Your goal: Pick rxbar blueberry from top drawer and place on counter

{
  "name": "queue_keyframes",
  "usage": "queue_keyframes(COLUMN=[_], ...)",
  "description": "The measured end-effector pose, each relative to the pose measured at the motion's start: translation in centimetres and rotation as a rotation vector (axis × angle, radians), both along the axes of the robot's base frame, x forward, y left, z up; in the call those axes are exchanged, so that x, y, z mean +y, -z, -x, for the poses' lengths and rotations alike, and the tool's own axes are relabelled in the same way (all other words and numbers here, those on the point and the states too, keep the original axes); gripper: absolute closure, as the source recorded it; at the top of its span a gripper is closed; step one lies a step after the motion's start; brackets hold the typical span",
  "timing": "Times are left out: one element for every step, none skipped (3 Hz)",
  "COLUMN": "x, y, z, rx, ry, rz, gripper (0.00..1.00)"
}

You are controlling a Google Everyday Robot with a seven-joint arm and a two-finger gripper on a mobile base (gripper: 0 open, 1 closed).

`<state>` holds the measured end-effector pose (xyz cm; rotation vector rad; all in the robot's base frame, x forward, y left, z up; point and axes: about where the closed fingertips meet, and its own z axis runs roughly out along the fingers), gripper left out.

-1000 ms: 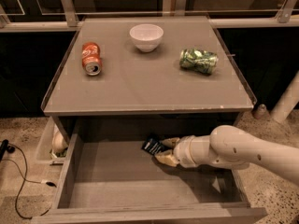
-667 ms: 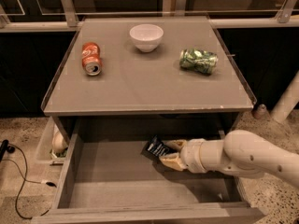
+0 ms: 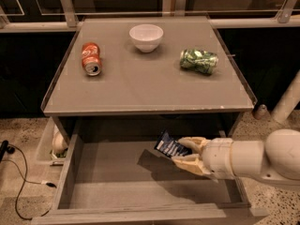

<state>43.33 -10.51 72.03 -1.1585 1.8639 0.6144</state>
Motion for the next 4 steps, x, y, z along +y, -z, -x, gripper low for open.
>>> queue_keyframes(x=[-0.4, 0.2, 0.7, 1.7], y=[-5.0, -11.0, -15.7, -17.1], z=[2.6, 3.4, 1.2, 0.4], rx=[-0.034, -0.097, -0.15, -0.178], ry=[-0.047, -0.111, -0.146, -0.162], rz=[0.035, 0.12, 0.182, 0.183], gripper=[1.0, 1.0, 1.0, 1.0])
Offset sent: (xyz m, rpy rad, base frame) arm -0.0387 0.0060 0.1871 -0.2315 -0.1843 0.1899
